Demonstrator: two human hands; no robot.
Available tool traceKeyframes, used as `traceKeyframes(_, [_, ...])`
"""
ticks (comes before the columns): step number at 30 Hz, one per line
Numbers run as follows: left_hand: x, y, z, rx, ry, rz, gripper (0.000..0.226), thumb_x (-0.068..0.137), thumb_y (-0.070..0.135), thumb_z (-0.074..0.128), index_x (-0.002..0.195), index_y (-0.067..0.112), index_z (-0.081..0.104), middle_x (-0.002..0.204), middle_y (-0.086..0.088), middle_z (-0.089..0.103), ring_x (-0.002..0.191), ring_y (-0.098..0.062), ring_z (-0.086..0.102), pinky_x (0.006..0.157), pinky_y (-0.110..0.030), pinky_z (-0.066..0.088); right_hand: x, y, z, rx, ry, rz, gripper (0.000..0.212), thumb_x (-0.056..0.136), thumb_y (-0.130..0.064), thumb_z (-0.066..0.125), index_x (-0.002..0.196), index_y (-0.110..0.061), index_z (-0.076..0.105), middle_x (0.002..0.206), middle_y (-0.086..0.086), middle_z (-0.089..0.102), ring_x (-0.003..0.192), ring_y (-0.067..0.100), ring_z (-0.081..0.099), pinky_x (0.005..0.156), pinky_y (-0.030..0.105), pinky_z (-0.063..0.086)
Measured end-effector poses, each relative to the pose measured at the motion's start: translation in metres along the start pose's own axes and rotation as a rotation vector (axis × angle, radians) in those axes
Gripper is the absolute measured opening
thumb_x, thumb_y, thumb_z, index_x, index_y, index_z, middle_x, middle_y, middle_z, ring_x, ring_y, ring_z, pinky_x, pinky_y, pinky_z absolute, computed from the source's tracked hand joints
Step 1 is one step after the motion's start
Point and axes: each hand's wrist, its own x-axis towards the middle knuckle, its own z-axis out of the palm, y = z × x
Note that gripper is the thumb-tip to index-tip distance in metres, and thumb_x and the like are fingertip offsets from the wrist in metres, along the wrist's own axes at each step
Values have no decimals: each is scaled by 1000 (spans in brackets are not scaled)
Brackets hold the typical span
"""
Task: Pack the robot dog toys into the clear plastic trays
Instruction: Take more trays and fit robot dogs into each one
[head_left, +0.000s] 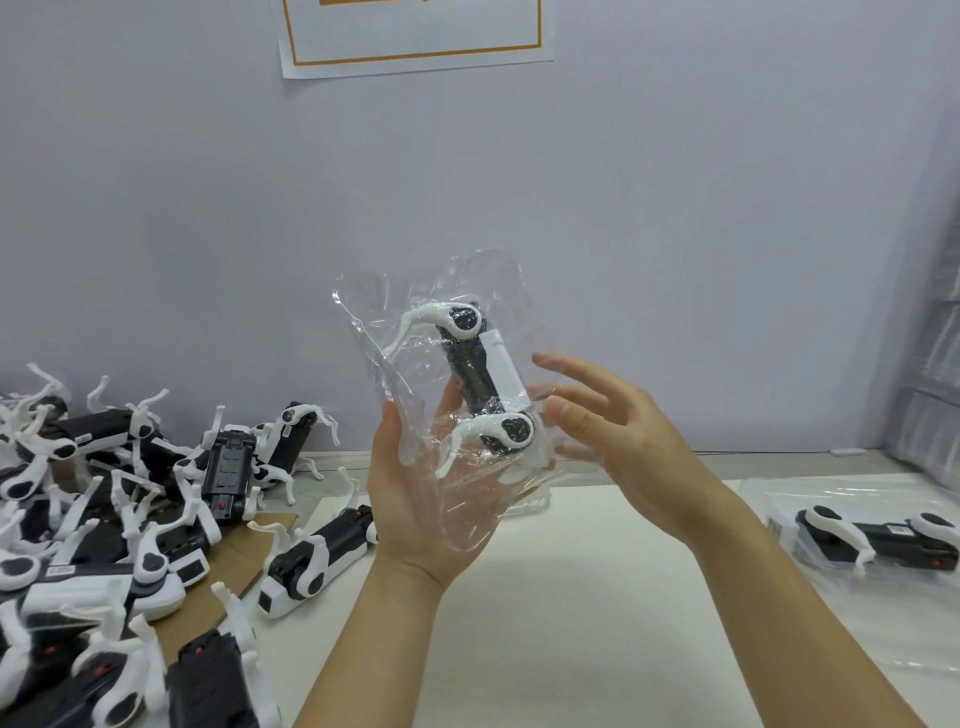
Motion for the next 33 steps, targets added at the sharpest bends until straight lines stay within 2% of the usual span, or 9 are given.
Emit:
traceKeyframes(5, [-1,1,7,-3,-3,-4,71,79,65,68,138,27,57,149,-14,48,135,-41,47,114,-68,22,-1,1,1,8,8,27,48,82,-39,69,129,-37,61,119,1,69,107,18,67,87,33,52])
traceKeyframes(9, [-3,9,9,93,89,24,79,71,58,79,139,24,56,146,-15,51,130,-44,50,100,-62,44,-3,3,0,-51,55,81,42,83,-39,70,124,-41,63,118,-3,70,104,11,68,83,28,51])
traceKeyframes(14, [-5,20,14,785,254,50,55,64,54,80,113,31,75,118,2,72,116,-21,65,99,-45,51,-2,11,-11,-186,458,152,36,91,-8,57,111,-36,66,108,-11,69,89,2,65,69,20,47])
traceKeyframes(19, [-2,16,18,1610,150,-233,55,53,64,80,106,55,69,122,20,57,115,-4,54,84,-11,40,-2,12,-25,-94,817,196,32,88,-6,49,95,-30,67,98,-6,72,77,11,63,63,25,44])
traceKeyframes(23, [3,-13,22,2030,11,-450,92,47,74,78,130,63,41,130,22,38,129,-8,24,108,-32,19,0,12,-20,-108,808,210,29,87,-8,49,91,-30,67,94,-8,72,74,11,63,62,25,43])
traceKeyframes(26, [5,-25,28,1958,-23,-377,109,45,79,75,139,64,22,130,31,31,126,7,10,114,-36,10,0,10,-14,-143,778,204,28,88,-9,49,92,-31,67,95,-7,71,80,10,64,63,25,42])
traceKeyframes(28, [8,-17,28,1685,80,-229,86,58,79,68,136,58,40,128,41,37,131,9,22,110,-29,21,0,9,-10,-165,759,197,29,89,-10,49,92,-31,67,95,-7,71,76,7,64,59,22,43])
traceKeyframes(30, [10,-8,24,1412,306,-39,38,84,54,63,119,38,64,121,27,59,122,0,49,97,-21,37,1,6,-6,-195,717,199,29,89,-9,49,92,-32,67,92,-8,71,66,6,61,50,15,44])
traceKeyframes(33, [9,3,7,1619,823,12,13,91,28,56,82,21,62,84,6,67,83,-19,64,67,-27,47,1,4,-2,-282,586,234,29,88,-9,50,91,-32,68,85,-8,71,64,13,61,45,10,44])
